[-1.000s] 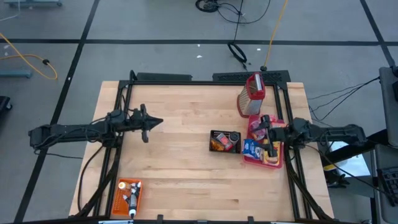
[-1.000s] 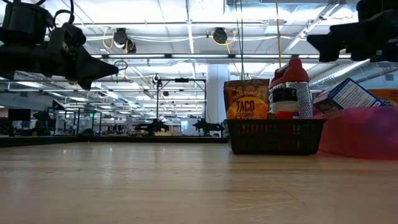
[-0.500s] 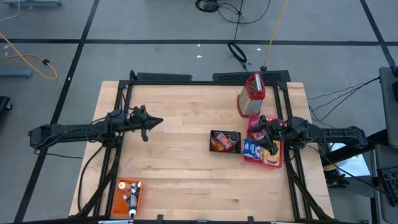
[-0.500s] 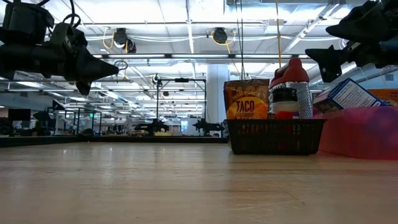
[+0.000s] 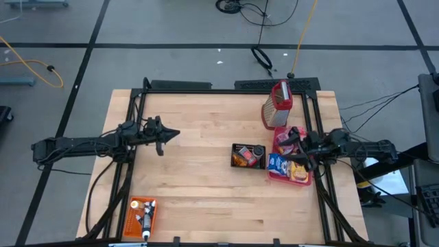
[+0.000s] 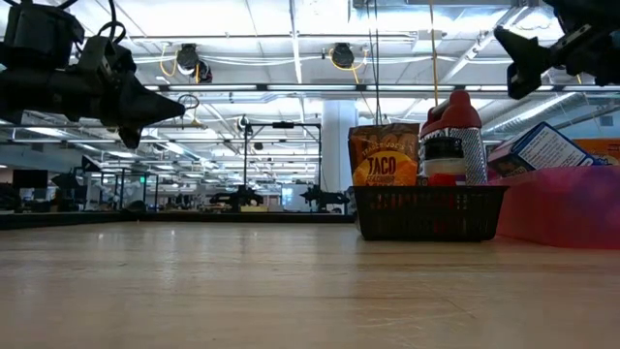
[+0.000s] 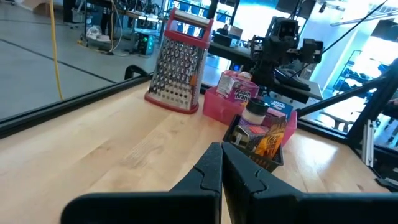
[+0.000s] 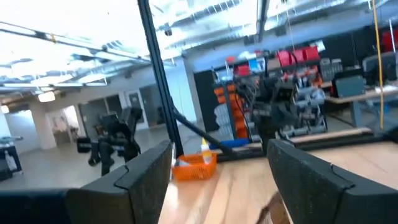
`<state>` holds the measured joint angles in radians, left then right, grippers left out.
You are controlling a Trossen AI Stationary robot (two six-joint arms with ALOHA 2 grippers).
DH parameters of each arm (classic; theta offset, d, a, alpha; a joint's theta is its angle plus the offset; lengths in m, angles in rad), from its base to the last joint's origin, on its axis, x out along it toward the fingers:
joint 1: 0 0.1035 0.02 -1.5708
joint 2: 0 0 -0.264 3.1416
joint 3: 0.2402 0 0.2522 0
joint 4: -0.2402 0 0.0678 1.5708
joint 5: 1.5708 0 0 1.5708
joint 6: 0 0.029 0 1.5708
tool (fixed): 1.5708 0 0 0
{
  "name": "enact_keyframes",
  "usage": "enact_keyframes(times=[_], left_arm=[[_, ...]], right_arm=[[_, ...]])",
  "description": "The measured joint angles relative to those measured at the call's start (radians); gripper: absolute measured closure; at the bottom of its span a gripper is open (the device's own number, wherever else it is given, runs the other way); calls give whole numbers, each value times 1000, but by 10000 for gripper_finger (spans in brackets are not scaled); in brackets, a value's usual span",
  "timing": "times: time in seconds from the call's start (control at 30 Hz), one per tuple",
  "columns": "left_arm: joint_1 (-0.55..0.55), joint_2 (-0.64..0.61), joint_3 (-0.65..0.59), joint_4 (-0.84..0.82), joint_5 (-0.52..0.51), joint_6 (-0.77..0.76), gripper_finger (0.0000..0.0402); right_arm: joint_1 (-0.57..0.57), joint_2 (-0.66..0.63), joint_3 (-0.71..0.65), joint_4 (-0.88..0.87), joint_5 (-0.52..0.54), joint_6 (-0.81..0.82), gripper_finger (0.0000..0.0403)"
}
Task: Pick & Place Kitchen Items
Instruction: Return to Home Position
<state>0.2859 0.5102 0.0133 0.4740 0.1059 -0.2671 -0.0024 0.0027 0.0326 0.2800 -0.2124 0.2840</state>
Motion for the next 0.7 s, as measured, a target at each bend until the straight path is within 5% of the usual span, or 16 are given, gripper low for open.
enact_keyframes(times=[0.7], left_arm=[[0, 0, 1, -1, -3, -1, 398]], right_arm=[[-10, 9, 0, -1, 1, 0, 145]])
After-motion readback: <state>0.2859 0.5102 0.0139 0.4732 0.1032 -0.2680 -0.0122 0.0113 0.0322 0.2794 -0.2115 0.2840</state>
